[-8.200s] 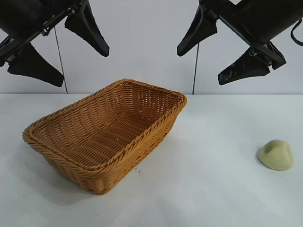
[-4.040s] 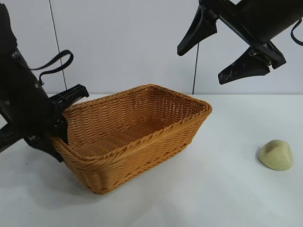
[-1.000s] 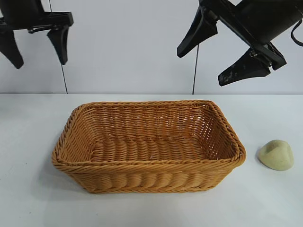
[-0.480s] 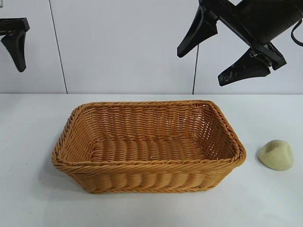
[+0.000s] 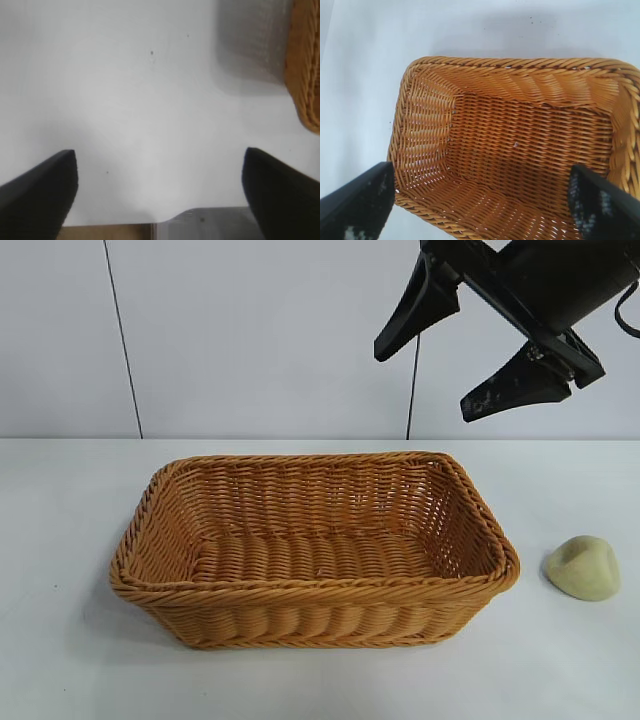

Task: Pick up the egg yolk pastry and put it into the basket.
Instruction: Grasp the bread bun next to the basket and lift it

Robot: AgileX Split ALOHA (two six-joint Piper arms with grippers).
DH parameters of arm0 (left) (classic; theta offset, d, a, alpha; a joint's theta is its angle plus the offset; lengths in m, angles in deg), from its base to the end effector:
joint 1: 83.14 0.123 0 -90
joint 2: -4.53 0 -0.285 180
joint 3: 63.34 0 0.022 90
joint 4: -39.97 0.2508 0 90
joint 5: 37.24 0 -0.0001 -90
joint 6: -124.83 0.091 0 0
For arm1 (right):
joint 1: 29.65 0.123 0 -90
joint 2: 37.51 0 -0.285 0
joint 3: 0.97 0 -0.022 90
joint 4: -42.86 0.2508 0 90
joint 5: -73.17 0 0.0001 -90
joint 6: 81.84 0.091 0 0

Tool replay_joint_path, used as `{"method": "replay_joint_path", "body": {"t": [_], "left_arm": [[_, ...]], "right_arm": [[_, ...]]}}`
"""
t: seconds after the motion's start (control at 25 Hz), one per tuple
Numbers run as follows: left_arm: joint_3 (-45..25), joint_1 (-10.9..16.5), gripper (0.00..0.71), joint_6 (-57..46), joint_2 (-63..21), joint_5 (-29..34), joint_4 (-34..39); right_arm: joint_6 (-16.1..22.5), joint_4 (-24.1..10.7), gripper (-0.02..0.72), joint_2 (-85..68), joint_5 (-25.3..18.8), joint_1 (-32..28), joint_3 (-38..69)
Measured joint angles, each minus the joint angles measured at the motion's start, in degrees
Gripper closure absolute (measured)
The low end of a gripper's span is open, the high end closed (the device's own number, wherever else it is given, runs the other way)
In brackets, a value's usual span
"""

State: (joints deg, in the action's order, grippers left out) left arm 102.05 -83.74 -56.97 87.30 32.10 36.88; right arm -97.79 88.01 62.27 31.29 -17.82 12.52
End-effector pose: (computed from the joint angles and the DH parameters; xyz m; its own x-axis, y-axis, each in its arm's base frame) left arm 0.2364 -0.0071 0.3069 -0.9730 -0.0402 -0.2274 -0.0270 0.9978 -0.0606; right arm 0.3168 0.1104 0.2588 -0.9120 0.1295 -0.3892 -0.1259 0.8146 0.5661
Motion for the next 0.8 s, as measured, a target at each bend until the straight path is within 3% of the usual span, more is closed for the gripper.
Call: {"method": "replay_joint_path", "body": {"t": [0.28,0.48,0.64,0.8], "left_arm": [[-16.4,0.0,0.065,0.1,-22.7,-0.2,0.7],[-27.4,0.0,0.065,0.1,-38.1,-6.4,0.7],[-33.0,0.0,0.065,0.1,-48.1,-7.4,0.2],[-34.2,0.0,0.065,0.1,-56.4,-7.7,-0.5]], "right_arm": [[0.0,0.0,0.034,0.0,-0.1,0.0,0.0],[0.0,0.0,0.034,0.0,-0.4,0.0,0.0],[0.0,0.0,0.034,0.0,-0.4,0.0,0.0],[0.0,0.0,0.034,0.0,-0.4,0.0,0.0]]}}
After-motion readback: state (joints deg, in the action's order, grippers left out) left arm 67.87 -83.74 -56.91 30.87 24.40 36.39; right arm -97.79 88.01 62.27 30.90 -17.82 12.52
